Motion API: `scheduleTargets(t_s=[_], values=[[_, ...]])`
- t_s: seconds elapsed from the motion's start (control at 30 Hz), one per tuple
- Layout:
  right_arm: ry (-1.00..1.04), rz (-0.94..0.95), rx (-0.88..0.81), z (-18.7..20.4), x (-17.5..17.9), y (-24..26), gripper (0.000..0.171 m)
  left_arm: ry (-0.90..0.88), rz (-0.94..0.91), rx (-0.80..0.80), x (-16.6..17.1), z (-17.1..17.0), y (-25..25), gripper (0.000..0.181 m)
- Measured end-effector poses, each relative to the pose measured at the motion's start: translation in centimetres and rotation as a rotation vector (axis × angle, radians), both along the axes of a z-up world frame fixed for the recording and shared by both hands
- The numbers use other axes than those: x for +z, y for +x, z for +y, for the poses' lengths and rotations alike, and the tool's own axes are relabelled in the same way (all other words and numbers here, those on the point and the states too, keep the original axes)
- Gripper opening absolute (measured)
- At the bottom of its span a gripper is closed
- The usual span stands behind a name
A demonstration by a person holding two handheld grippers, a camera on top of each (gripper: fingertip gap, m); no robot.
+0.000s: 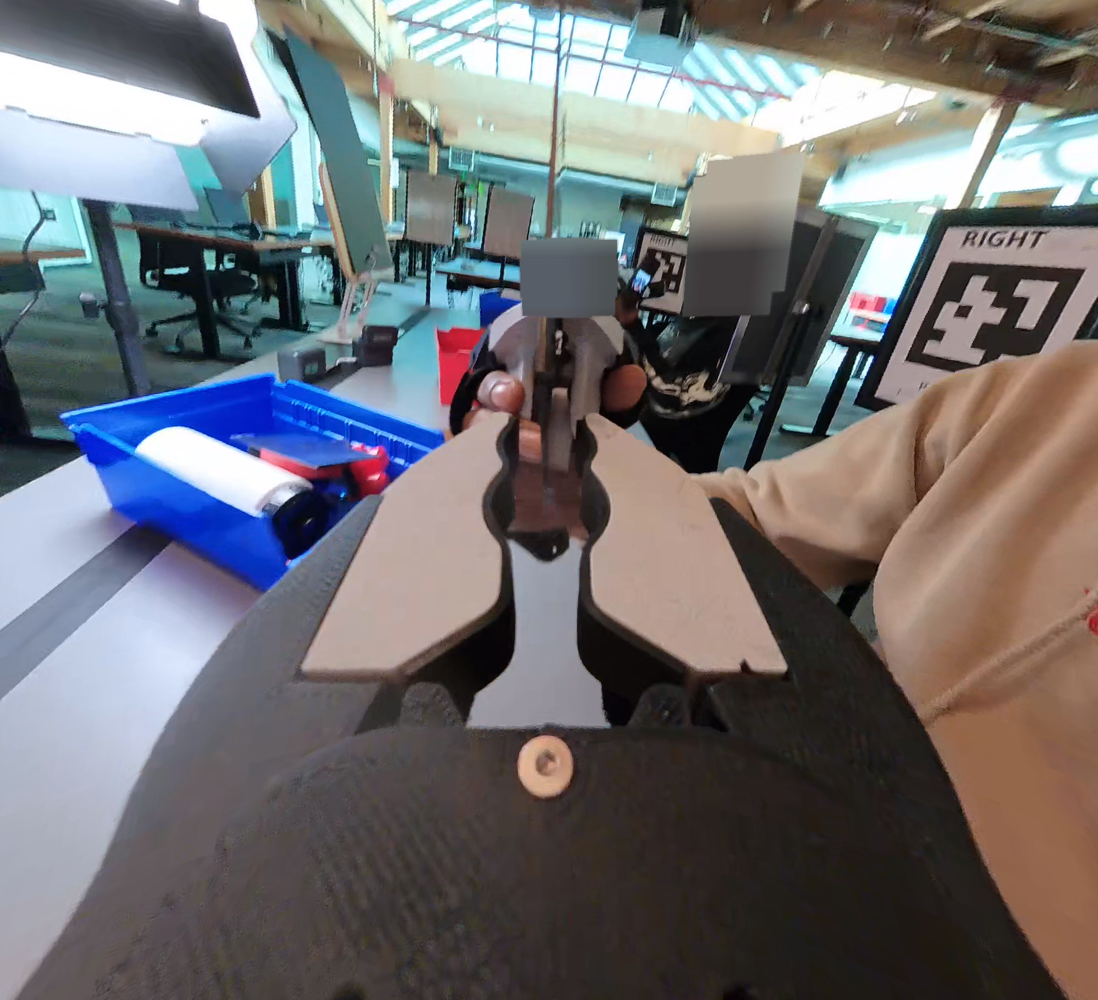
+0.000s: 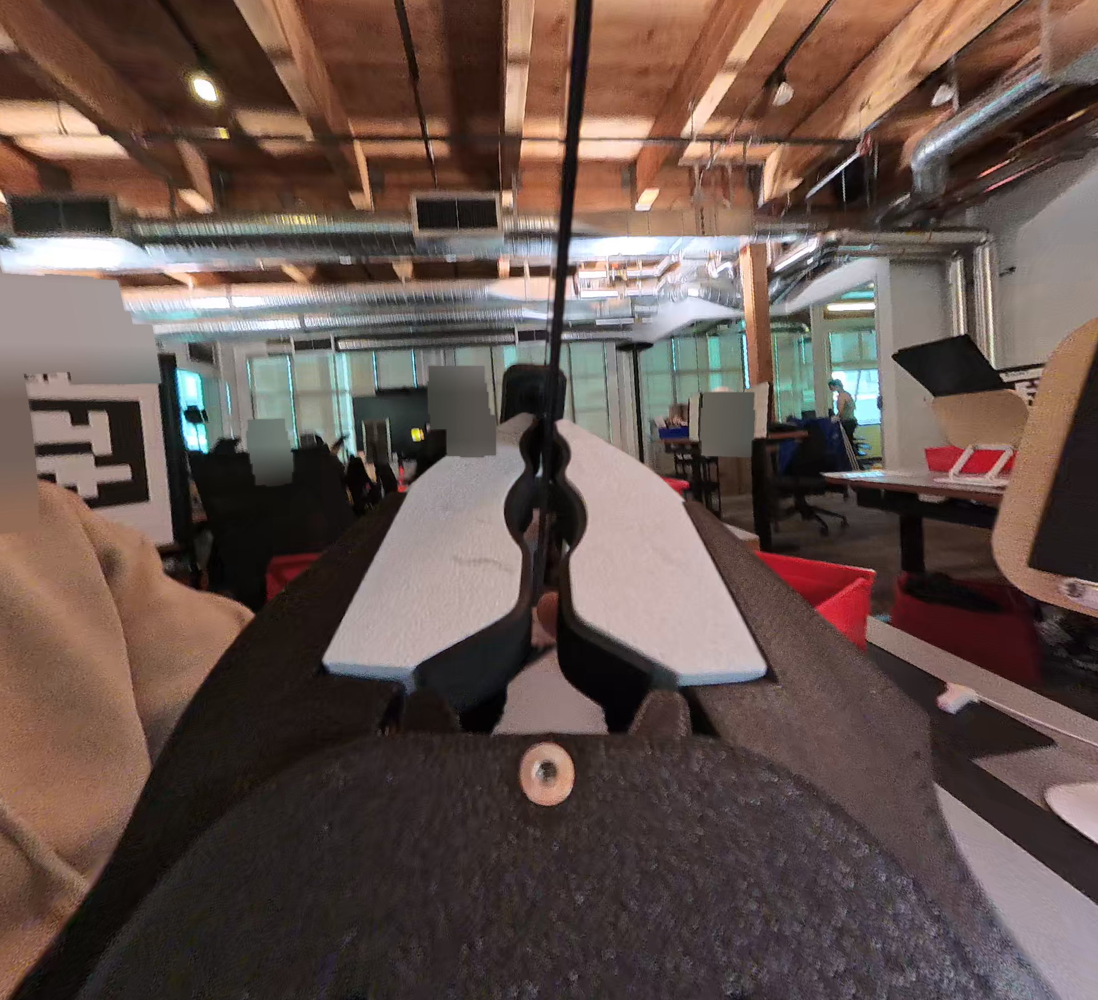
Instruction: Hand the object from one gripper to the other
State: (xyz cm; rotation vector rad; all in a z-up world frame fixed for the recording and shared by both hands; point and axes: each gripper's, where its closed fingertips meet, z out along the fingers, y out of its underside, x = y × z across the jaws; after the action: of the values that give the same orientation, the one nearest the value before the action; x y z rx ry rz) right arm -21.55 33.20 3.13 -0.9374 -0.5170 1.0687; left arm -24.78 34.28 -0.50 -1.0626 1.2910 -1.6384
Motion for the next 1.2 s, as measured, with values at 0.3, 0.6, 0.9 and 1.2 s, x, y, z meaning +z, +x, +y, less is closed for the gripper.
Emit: scheduleTargets(t_s=[0.3, 0.6, 0.9, 1.2], values=[[-0.128, 0.055, -0.007, 2.0, -1.6, -0.2, 0.015, -0.068, 0.006, 0.024, 0.2, 1.2, -0.1, 0.002], [-0.064, 0.139, -0.007, 1.3, 0.3, 2.8, 0.001, -0.154, -0.135, 0.056, 2.6, 3.8, -3.1, 0.004], [-0.27, 0.274, 0.066, 3.7, -3.1, 0.3, 0.003, -0.157, -0.131, 0.176, 1.9, 4.8, -1.8, 0.002], [-0.175, -0.753, -0.691, 9.6, -11.0, 3.5, 0.076, -0.086, 0.374, 0.463, -3.3, 9.5, -3.5, 0.002]])
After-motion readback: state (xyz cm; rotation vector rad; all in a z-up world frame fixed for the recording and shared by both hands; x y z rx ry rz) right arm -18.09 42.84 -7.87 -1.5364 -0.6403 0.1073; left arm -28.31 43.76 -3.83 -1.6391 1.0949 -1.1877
